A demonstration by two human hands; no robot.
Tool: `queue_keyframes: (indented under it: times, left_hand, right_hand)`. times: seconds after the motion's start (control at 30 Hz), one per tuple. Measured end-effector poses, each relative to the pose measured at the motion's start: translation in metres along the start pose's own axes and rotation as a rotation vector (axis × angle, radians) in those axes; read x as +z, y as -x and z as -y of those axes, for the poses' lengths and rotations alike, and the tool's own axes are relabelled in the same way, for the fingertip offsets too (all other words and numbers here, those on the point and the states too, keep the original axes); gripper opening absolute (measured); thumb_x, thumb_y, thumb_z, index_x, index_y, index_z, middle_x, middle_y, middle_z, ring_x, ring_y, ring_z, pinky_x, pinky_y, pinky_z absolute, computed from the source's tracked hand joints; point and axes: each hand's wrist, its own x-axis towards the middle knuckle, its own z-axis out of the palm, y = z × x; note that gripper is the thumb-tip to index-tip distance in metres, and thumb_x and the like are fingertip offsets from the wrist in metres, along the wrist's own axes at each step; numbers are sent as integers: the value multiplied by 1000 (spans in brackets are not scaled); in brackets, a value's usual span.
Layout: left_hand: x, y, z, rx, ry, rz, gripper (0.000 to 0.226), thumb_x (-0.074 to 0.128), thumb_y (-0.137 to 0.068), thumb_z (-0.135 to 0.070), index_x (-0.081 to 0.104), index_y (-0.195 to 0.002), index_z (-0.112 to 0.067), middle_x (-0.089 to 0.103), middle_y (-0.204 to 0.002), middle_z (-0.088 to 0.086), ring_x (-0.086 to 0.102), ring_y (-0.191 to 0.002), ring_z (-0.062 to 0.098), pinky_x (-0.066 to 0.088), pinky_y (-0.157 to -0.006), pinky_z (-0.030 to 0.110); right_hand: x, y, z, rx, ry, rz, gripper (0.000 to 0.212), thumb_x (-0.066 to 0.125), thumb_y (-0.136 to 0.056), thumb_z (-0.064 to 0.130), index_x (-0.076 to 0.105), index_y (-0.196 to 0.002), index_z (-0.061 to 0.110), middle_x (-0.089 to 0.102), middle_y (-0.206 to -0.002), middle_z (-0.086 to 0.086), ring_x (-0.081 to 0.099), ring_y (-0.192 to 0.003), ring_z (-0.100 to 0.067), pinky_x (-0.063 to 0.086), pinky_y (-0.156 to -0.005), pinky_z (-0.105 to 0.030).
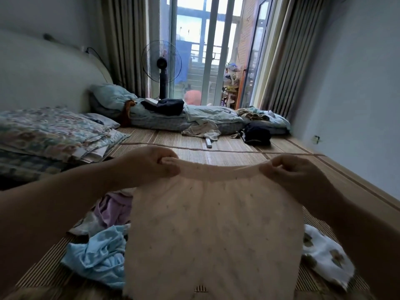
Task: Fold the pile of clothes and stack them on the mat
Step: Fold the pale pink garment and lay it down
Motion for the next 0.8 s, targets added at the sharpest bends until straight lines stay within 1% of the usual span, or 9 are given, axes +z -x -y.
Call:
queue_keyframes:
  times: [0.1,0.2,0.3,0.37,0.43,0.53,0.63,0.73,0.8]
  left_hand:
    - [20,-6,-9,-257,369,-38,19,72,-75,-24,60,-66,-13,56,-54,-4,51,-46,9,40,-45,20]
    - [44,-6,-28,-451,788,87,19,66,-78,-23,67,-85,-5,64,-72,15,61,-60,22,50,-62,29]
    - [60,0,-52,-391,1039,296,35,57,-88,-34,65,-100,-2,65,-90,20,64,-77,24,54,-75,33]
    - [59,7,-65,-332,1019,302,35,48,-93,-44,63,-85,-13,61,-77,8,61,-64,14,53,-57,24]
    - [53,16,-76,-244,819,268,39,50,-86,-57,66,-90,-22,66,-78,0,62,-63,9,49,-53,22]
    - [41,22,-73,-41,222,70,40,61,-67,-69,68,-90,-37,67,-81,-10,64,-75,5,46,-58,20]
    - [21,14,-57,39,-144,-179,63,71,-63,-61,52,-119,-38,53,-116,-5,53,-104,11,46,-76,25]
    - [9,-3,-44,-162,187,119,92,79,-58,-49,40,-139,-32,46,-136,1,46,-126,18,41,-99,38]
    - [11,-14,-36,-254,354,408,63,82,-68,-33,58,-125,-21,63,-116,2,56,-112,15,42,-90,34]
  right_hand:
    - [26,-3,0,164,-238,-50,20,61,-88,31,63,-83,12,63,-77,-10,58,-65,-20,47,-64,-38]
    - [55,4,7,225,-395,-67,17,57,-92,28,60,-84,13,64,-76,-8,60,-62,-16,49,-57,-28]
    - [75,19,16,179,-440,69,16,56,-93,32,58,-94,16,68,-90,-8,67,-78,-16,55,-64,-32]
    - [79,27,19,126,-384,148,36,67,-80,49,57,-99,20,69,-99,-6,69,-89,-19,58,-78,-42]
    - [74,28,20,92,-333,135,50,75,-66,52,55,-101,22,70,-98,-5,70,-88,-18,59,-79,-41]
    - [64,20,18,59,-340,101,25,69,-83,32,60,-98,15,71,-92,-8,70,-84,-22,58,-78,-44]
    - [53,9,16,86,-525,227,7,57,-90,11,62,-94,10,67,-84,-5,63,-75,-18,53,-68,-35]
    - [44,-2,13,77,-640,401,11,61,-79,4,63,-86,13,65,-82,-6,61,-74,-18,51,-65,-29]
    - [41,-12,9,70,-601,470,15,64,-73,5,64,-85,13,64,-87,-8,61,-78,-20,52,-70,-32]
